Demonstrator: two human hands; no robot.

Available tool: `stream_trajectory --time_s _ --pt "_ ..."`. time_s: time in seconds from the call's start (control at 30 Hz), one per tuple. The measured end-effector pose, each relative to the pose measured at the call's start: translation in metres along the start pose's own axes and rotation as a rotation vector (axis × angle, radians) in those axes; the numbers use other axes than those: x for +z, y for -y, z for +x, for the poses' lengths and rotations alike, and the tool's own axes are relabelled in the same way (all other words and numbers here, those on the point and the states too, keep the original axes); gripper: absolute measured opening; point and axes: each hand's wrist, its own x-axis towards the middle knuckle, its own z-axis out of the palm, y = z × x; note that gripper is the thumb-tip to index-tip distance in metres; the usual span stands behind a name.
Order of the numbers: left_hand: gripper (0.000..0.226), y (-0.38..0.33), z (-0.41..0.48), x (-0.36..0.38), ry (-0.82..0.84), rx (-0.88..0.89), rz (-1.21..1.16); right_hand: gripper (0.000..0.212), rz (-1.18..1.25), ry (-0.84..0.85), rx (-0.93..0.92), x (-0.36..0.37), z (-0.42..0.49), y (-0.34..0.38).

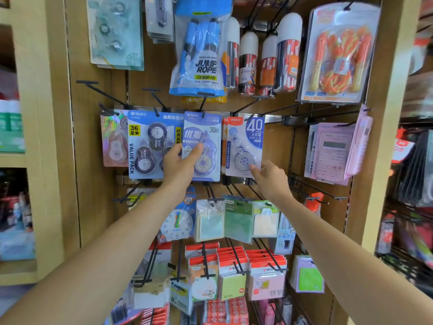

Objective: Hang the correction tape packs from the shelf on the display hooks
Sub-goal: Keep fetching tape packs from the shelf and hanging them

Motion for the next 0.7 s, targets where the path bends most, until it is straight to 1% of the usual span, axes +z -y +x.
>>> stream_trajectory --time_s 0.07,0.13,0.27,0.3,0.37,0.43,0.47,0.53,0.6,0.7 --pt "0.030 0.001 -0.001 -0.002 -0.050 -0.006 0.044 0.045 0.001 0.010 0.003 0.000 0.000 0.000" --pt "0.036 0.003 -0.003 -0.005 -0.103 0.080 0.172 0.045 0.001 0.013 0.007 0.001 0.000 0.001" --pt "0.045 0.011 -0.020 -0.007 -0.256 0.484 0.552 0.043 0.009 0.004 0.005 0.001 0.000 0.000" --pt "0.046 0.012 -0.023 -0.007 -0.271 0.583 0.644 0.042 0.008 0.004 0.001 0.001 0.000 0.000" --pt "0.045 0.011 -0.021 -0.007 -0.212 0.772 0.831 0.042 0.017 0.001 -0.008 0.001 -0.001 0.000" --pt "0.053 0.010 -0.011 -0.005 -0.071 0.885 1.077 0.041 0.023 -0.006 -0.009 0.002 0.000 0.000" --pt "0.059 0.010 -0.004 -0.004 -0.002 0.909 1.196 0.041 0.023 -0.010 -0.010 0.002 -0.001 0.000" --pt "0.071 0.010 0.011 -0.002 0.096 0.877 1.370 0.040 0.035 -0.013 -0.007 0.002 -0.001 -0.002" --pt "0.077 0.012 0.022 -0.002 0.126 0.826 1.496 0.039 0.048 -0.009 0.005 0.002 0.000 -0.003" --pt "0.079 0.013 0.034 0.000 0.161 0.798 1.624 0.038 0.050 -0.016 0.004 0.003 0.001 -0.005"
